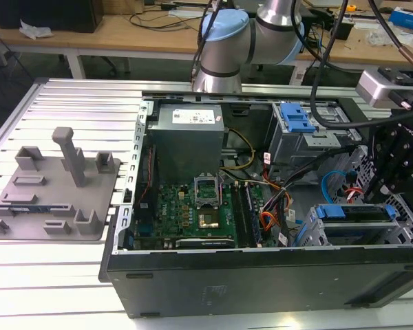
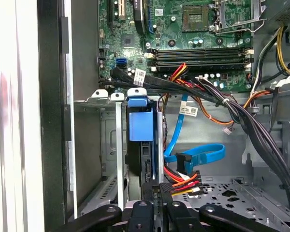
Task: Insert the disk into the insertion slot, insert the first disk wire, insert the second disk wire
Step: 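Insert the first disk wire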
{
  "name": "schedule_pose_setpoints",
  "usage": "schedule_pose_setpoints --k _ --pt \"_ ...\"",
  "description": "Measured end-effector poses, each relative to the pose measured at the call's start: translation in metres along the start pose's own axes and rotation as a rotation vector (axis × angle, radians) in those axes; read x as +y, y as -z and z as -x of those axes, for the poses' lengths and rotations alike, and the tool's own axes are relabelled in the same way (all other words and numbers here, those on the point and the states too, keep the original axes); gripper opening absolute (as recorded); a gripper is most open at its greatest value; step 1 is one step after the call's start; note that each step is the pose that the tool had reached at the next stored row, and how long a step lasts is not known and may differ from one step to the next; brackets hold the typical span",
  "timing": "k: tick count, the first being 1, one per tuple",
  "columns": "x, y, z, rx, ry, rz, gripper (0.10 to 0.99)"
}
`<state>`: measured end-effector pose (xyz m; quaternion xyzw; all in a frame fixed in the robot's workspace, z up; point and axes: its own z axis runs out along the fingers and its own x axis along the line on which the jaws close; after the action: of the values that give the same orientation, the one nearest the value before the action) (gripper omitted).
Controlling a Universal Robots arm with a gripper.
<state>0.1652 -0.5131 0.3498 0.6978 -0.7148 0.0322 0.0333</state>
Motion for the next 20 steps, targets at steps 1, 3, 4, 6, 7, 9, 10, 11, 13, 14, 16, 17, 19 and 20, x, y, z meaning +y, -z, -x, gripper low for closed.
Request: schedule_pose_setpoints --k 1,3,4,6,7,9,10,11,13,14,16,17,19,20 --pt "0.0000 -0.0001 -0.0009 0.0001 0.000 0.000 0.169" --pt "0.0000 -0.0004 -0.0024 -0.0001 0.000 0.000 0.169" --pt "0.0001 -0.0005 -0.0025 -0.0002 0.000 0.000 0.169" --pt "0.0001 -0.0006 -0.0028 0.0000 0.000 0.000 0.169" --pt "0.0002 -0.0006 -0.0030 0.0000 0.000 0.000 0.169" --pt "0.0002 -0.0009 -0.0036 -0.0001 0.000 0.000 0.169" --pt "0.0002 -0.0010 -0.0038 -0.0001 0.000 0.000 0.169" --pt "0.0003 -0.0011 -0.0042 0.0000 0.000 0.000 0.169" --pt "0.0003 -0.0013 -0.0046 -0.0001 0.000 0.000 0.169" --pt "0.0003 -0.0014 -0.0049 0.0000 0.000 0.000 0.169" --pt "0.0003 -0.0016 -0.0050 -0.0001 0.000 0.000 0.169" --pt "0.0003 -0.0016 -0.0051 0.0001 0.000 0.000 0.169" --pt "0.0003 -0.0018 -0.0052 0.0002 0.000 0.000 0.169" --pt "0.0003 -0.0019 -0.0052 0.0002 0.000 0.000 0.169"
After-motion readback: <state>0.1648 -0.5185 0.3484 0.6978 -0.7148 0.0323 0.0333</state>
